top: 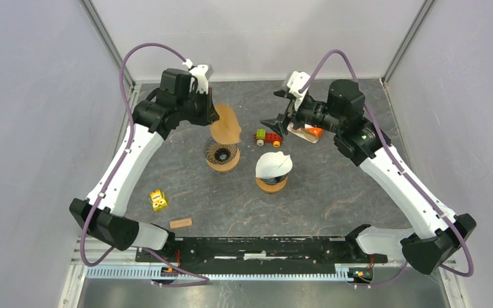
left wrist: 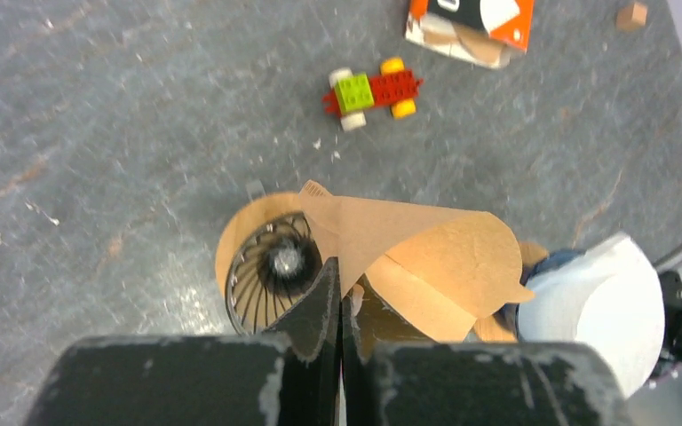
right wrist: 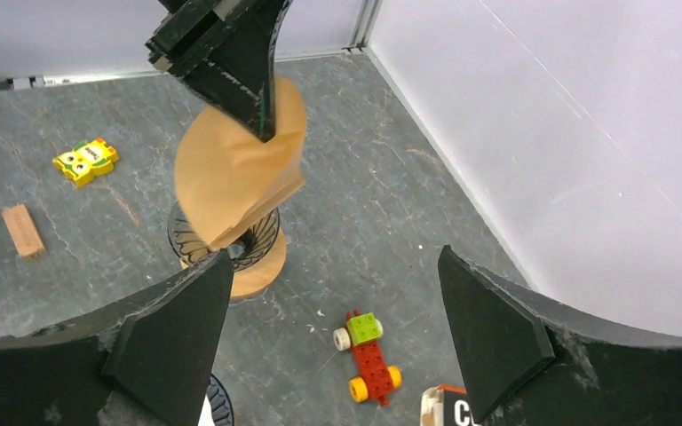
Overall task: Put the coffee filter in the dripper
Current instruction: Place the coffee filter in the coffee dripper.
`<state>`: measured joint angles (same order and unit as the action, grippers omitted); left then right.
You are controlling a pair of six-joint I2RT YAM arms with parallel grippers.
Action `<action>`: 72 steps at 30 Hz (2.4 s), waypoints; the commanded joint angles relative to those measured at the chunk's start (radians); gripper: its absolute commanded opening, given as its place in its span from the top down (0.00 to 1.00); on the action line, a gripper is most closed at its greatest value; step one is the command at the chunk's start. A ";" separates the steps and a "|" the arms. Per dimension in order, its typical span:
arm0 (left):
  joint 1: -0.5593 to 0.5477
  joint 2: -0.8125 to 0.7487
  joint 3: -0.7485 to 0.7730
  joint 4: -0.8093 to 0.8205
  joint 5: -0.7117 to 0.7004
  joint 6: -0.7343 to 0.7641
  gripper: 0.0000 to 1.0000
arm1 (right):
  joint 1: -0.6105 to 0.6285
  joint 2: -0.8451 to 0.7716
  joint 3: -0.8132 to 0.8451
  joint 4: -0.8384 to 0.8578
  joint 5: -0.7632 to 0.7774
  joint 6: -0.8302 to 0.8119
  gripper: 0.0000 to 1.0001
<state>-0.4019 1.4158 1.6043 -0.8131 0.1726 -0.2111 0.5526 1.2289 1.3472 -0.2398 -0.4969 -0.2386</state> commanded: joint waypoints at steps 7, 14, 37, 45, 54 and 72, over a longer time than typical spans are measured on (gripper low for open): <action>0.045 -0.065 -0.085 -0.150 0.137 0.096 0.98 | 0.269 0.111 0.114 -0.221 0.092 -0.384 0.05; 0.101 -0.024 -0.129 -0.159 0.203 0.100 0.98 | 0.407 0.191 0.174 -0.260 0.215 -0.424 0.04; 0.149 0.112 -0.150 -0.112 0.204 0.134 0.85 | 0.504 0.388 0.253 -0.346 0.316 -0.446 0.04; 0.149 0.127 -0.141 -0.109 0.176 0.158 0.76 | 0.506 0.412 0.252 -0.356 0.297 -0.438 0.04; 0.149 0.091 -0.117 -0.109 0.121 0.198 0.57 | 0.516 0.436 0.258 -0.368 0.297 -0.445 0.04; 0.149 -0.030 -0.215 -0.069 0.036 0.241 0.27 | 0.523 0.458 0.257 -0.369 0.292 -0.440 0.04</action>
<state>-0.2584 1.4197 1.4204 -0.9150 0.2375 -0.0338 1.0672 1.6814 1.5700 -0.6159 -0.1997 -0.6788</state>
